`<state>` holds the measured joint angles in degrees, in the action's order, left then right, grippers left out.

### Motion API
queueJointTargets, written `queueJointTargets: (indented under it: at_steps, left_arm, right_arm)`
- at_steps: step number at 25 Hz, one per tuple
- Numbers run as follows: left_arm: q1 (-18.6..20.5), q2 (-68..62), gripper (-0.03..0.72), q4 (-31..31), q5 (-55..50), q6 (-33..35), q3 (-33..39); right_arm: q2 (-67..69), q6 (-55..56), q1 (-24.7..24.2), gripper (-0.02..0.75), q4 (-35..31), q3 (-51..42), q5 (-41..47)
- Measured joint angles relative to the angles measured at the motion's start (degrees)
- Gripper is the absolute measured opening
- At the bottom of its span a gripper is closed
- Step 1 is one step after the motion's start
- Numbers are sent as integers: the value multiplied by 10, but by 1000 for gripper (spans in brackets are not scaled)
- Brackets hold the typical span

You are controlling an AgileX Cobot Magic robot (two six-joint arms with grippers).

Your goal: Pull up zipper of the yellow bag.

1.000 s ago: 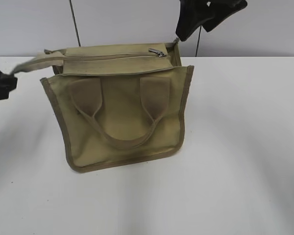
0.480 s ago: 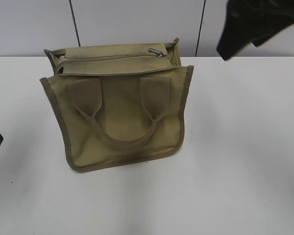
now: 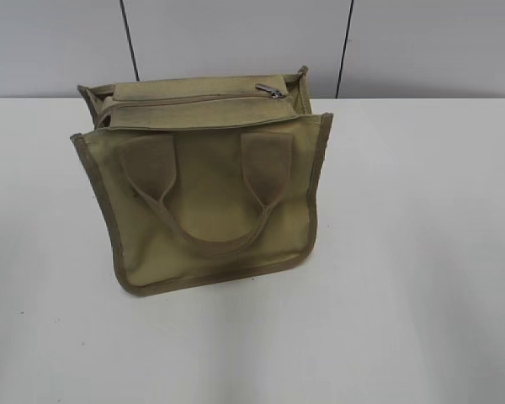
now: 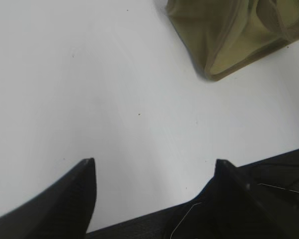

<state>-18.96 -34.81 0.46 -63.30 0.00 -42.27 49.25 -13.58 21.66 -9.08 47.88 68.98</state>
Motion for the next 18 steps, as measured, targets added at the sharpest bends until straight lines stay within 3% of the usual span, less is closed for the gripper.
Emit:
queueJointTargets:
  at_steps: [9, 18]
  left_arm:
    - [-1, 214, 552, -14, -38, 24, 71]
    - [-1, 257, 552, -47, 26, 47, 112]
  right_arm:
    - [-276, 47, 0, 596, 40, -149, 1]
    - [-334, 50, 0, 586, 43, -188, -6]
